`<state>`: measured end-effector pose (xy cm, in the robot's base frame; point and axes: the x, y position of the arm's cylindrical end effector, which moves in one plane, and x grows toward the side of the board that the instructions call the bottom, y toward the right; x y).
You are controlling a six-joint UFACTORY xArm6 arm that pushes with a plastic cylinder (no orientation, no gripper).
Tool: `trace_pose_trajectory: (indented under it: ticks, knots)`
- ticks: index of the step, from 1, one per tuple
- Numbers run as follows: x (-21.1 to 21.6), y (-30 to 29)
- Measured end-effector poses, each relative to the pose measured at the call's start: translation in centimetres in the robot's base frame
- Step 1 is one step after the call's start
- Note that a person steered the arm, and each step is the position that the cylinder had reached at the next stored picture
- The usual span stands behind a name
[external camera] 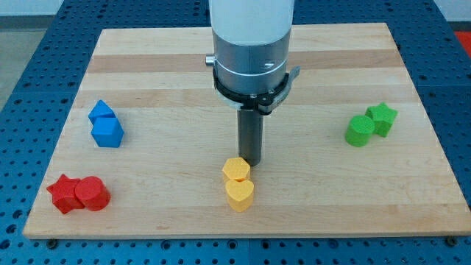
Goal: Move the blue blocks at the left center of the board
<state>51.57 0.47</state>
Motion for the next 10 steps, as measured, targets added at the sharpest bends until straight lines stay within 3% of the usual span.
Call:
trace_pose_trajectory:
  ticks: [6,9,10]
  knots:
    - [-2.3,4.7]
    - [-5.9,-6.4]
    - [-6.0,-7.2]
